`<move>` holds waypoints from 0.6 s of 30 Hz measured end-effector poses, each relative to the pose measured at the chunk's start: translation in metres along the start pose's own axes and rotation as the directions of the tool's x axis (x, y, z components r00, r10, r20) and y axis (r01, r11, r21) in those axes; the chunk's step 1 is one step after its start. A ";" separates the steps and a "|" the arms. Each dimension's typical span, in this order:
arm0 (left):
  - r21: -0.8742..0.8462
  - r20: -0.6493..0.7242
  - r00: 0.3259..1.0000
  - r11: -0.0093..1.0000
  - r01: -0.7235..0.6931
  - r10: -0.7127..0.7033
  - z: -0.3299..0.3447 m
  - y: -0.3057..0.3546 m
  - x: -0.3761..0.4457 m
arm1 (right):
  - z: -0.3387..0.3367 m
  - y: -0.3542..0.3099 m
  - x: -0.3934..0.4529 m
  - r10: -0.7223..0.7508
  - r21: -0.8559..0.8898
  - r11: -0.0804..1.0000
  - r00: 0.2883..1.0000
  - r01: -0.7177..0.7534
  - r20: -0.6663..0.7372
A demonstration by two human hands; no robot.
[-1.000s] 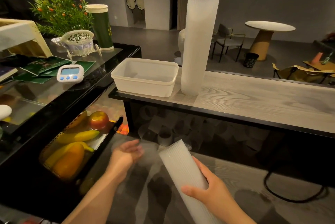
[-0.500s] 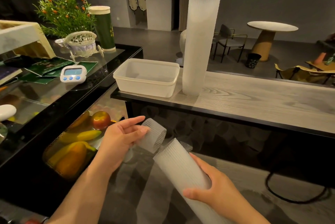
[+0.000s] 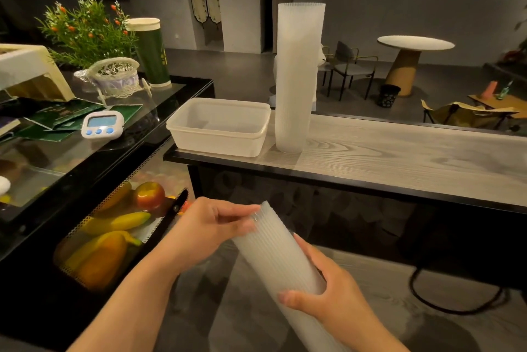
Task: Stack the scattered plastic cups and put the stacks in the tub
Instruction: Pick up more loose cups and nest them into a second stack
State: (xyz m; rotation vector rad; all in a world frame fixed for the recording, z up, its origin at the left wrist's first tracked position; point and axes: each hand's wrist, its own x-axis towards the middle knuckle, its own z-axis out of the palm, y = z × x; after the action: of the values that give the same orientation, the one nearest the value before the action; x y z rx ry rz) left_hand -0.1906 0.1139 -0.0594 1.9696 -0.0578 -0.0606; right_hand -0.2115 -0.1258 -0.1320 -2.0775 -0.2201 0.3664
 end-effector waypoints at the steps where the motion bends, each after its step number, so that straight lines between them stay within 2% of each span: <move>1: 0.030 0.031 0.999 0.999 -0.024 0.023 0.002 0.001 0.000 | 0.001 0.000 0.000 0.002 0.017 1.000 1.000 -0.002 -0.008; 4: 0.085 0.132 0.989 0.994 -0.075 0.063 0.008 0.003 -0.004 | 0.003 0.003 0.004 0.026 0.049 0.998 0.999 -0.024 -0.035; 6: 0.075 0.234 0.971 0.995 -0.069 0.049 0.010 0.001 -0.007 | 0.004 0.006 0.008 0.044 0.057 0.998 0.998 -0.041 -0.044; 8: 0.083 0.269 0.963 0.995 -0.055 0.031 0.009 -0.004 -0.007 | 0.006 0.009 0.013 0.051 0.046 0.998 0.998 -0.049 -0.045; 10: 0.089 0.166 0.985 0.995 -0.052 0.037 0.003 -0.012 0.002 | 0.010 0.010 0.018 0.051 0.009 0.999 0.998 -0.051 -0.030; 12: 0.151 -0.114 0.993 0.989 0.001 0.016 -0.007 -0.037 0.026 | 0.014 0.013 0.023 0.063 -0.014 0.998 0.998 -0.063 -0.016; 13: 0.200 -0.250 0.968 0.976 0.085 -0.033 -0.014 -0.055 0.041 | 0.016 0.015 0.025 0.073 -0.015 0.997 0.997 -0.074 -0.016; 14: 0.252 -0.340 0.934 0.946 0.205 -0.112 -0.022 -0.078 0.055 | 0.017 0.017 0.026 0.082 -0.014 0.996 0.996 -0.083 -0.017; 15: 0.343 -0.367 0.910 0.880 0.328 -0.196 -0.030 -0.106 0.066 | 0.018 0.020 0.025 0.088 -0.011 0.996 0.996 -0.088 -0.017; 16: 0.467 -0.331 0.899 0.778 0.421 -0.288 -0.037 -0.134 0.072 | 0.019 0.023 0.024 0.091 -0.005 0.996 0.996 -0.091 -0.018; 18: 0.660 -0.246 0.876 0.590 0.465 -0.415 -0.042 -0.191 0.077 | 0.018 0.027 0.021 0.108 0.008 0.994 0.994 -0.108 -0.030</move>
State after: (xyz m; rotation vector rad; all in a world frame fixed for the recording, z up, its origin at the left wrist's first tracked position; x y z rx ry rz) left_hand -0.1082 0.2212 -0.2199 2.7225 0.5467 -0.3478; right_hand -0.1979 -0.1183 -0.1676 -2.0921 -0.0888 0.4003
